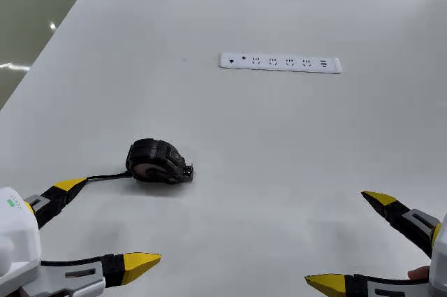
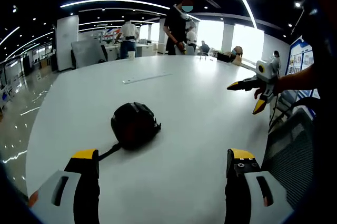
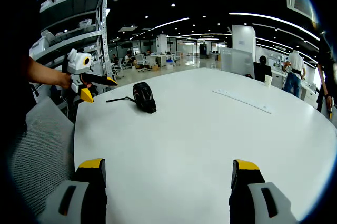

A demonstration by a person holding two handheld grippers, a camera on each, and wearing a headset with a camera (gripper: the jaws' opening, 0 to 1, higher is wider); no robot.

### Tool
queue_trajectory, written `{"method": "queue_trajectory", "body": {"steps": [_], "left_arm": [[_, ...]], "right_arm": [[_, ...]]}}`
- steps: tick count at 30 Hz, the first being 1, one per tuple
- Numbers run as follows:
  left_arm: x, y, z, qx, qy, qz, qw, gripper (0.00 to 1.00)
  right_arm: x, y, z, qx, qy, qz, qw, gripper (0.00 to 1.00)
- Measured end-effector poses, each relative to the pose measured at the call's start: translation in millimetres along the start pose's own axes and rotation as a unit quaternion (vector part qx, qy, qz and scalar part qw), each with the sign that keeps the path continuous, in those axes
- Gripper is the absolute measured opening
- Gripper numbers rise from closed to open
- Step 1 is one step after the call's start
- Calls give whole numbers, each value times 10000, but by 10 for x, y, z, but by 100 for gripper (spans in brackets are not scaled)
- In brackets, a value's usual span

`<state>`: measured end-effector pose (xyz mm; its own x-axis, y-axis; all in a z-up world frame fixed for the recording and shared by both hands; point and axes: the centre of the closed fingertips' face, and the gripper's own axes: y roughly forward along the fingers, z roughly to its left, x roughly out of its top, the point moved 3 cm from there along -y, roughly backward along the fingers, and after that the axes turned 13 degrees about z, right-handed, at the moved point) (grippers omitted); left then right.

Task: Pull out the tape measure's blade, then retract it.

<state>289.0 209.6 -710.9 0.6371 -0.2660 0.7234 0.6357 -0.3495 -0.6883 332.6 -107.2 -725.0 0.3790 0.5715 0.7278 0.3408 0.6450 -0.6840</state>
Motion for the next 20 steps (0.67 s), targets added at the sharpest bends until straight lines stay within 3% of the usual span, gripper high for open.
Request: {"method": "queue_trajectory", "body": {"steps": [6, 20], "left_arm": [[54, -18, -85, -69, 0, -37, 10000, 99], [93, -62, -69, -80, 76, -116, 9999, 99]], "right_arm": [[1, -5, -10, -12, 4, -7, 10000, 99], [-10, -25, -18, -22, 26, -25, 10000, 99]]}}
